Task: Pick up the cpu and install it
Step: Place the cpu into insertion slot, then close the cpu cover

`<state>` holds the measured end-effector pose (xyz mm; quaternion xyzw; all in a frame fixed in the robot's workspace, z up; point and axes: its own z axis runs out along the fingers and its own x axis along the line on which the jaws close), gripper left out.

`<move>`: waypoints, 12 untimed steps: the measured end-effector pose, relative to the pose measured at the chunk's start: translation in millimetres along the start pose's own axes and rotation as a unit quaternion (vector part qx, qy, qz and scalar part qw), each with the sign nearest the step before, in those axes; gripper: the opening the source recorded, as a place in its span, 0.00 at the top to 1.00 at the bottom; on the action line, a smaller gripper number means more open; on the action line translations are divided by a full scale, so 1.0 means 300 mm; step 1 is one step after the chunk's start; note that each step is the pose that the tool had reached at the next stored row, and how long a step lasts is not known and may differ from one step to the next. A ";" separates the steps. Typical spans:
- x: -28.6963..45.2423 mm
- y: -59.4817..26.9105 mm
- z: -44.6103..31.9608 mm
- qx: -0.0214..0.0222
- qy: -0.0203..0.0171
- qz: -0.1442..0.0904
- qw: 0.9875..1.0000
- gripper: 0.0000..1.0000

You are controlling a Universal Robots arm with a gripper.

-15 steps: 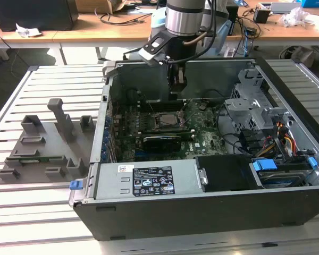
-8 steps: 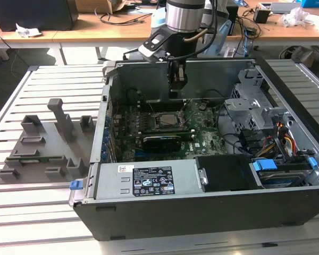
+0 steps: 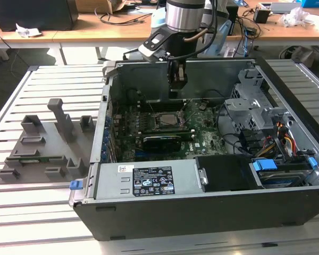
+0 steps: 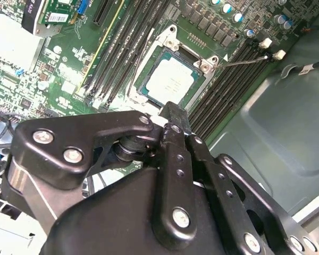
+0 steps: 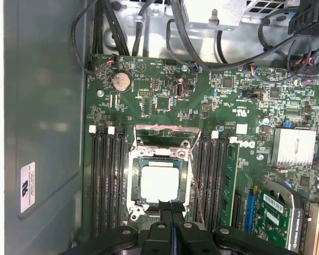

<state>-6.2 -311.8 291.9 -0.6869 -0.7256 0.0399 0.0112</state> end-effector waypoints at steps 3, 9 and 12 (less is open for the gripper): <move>0.000 0.000 -0.001 0.000 0.000 0.000 1.000 0.89; 0.000 0.014 -0.002 0.000 0.000 0.000 1.000 0.89; -0.001 0.055 -0.005 0.000 0.000 0.000 1.000 0.89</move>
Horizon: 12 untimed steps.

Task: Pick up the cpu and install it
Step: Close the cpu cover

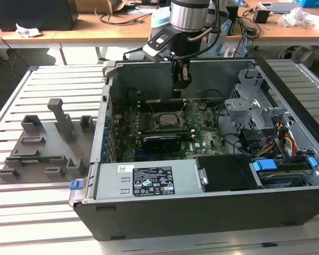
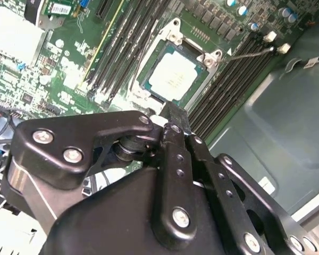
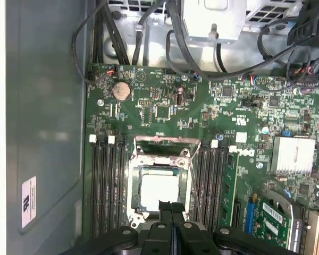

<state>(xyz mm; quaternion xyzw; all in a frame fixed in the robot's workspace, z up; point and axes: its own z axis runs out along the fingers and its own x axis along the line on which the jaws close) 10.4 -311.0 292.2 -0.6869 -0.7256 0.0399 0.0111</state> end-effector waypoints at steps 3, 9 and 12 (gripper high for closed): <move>-0.001 0.076 -0.006 0.000 -0.001 0.000 1.000 0.89; -0.003 0.228 -0.015 0.002 0.000 0.000 1.000 0.89; -0.001 0.250 0.003 0.003 0.000 0.000 1.000 0.89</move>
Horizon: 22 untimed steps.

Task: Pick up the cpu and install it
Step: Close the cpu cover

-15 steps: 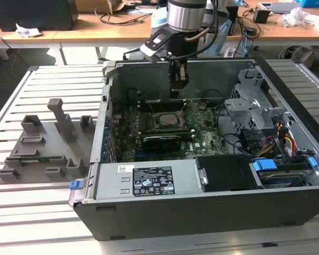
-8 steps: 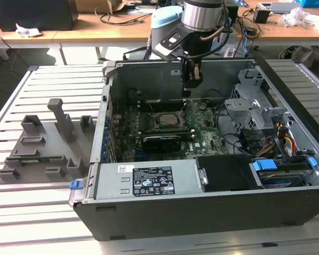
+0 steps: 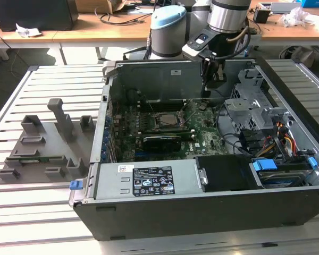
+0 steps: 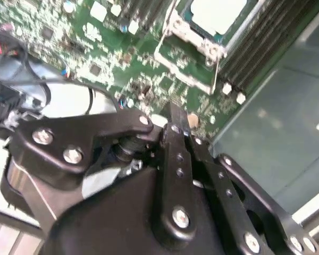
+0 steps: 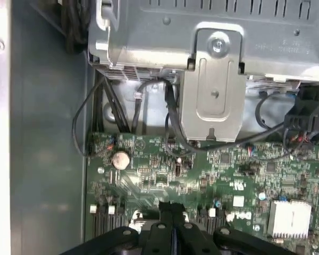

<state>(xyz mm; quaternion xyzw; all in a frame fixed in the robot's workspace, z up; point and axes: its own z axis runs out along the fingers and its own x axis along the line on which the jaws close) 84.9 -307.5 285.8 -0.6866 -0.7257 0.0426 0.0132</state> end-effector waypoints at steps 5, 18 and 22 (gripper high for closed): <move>0.002 0.003 0.034 0.000 0.000 0.000 1.000 0.89; 0.007 0.009 0.135 0.000 0.000 -0.001 1.000 0.89; 0.007 0.008 0.136 0.000 0.000 -0.001 1.000 0.89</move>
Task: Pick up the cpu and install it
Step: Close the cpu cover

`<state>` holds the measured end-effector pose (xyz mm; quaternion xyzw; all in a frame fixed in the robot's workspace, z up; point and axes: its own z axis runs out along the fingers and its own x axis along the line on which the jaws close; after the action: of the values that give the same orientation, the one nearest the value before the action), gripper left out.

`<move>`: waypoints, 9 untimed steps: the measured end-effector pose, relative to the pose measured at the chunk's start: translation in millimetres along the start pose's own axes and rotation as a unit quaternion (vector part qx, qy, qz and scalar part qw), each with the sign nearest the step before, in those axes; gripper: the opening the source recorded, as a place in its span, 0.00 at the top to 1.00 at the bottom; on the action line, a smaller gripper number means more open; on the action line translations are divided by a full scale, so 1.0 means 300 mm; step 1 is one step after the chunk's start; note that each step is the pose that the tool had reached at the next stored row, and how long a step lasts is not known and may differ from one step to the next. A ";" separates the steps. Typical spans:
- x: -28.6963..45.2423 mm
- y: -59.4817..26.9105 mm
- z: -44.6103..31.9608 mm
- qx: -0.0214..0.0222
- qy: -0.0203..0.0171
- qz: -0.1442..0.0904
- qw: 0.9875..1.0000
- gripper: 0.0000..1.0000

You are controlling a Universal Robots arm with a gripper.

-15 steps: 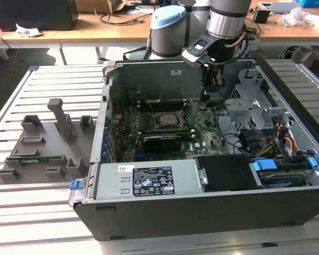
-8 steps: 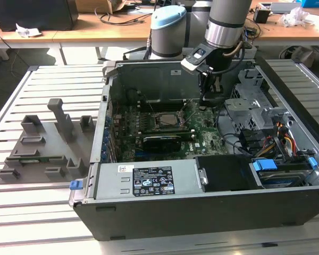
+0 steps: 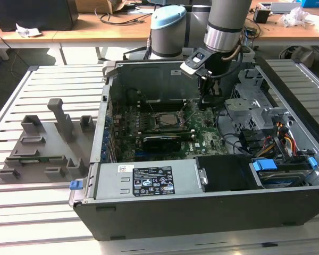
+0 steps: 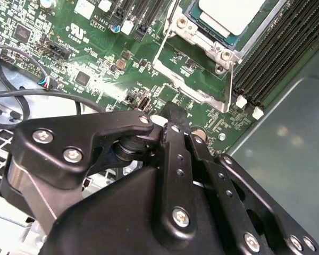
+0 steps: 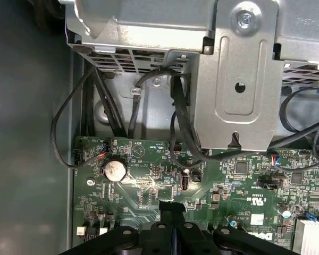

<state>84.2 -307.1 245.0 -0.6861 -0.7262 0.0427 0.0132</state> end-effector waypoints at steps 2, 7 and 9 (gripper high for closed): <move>0.001 -0.005 0.001 0.000 0.000 0.000 1.000 0.89; 0.003 -0.054 0.004 0.000 0.000 0.000 1.000 0.89; 0.003 -0.065 0.005 0.000 0.000 0.000 1.000 0.89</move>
<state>64.6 -307.2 245.0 -0.6861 -0.7262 0.0425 0.0131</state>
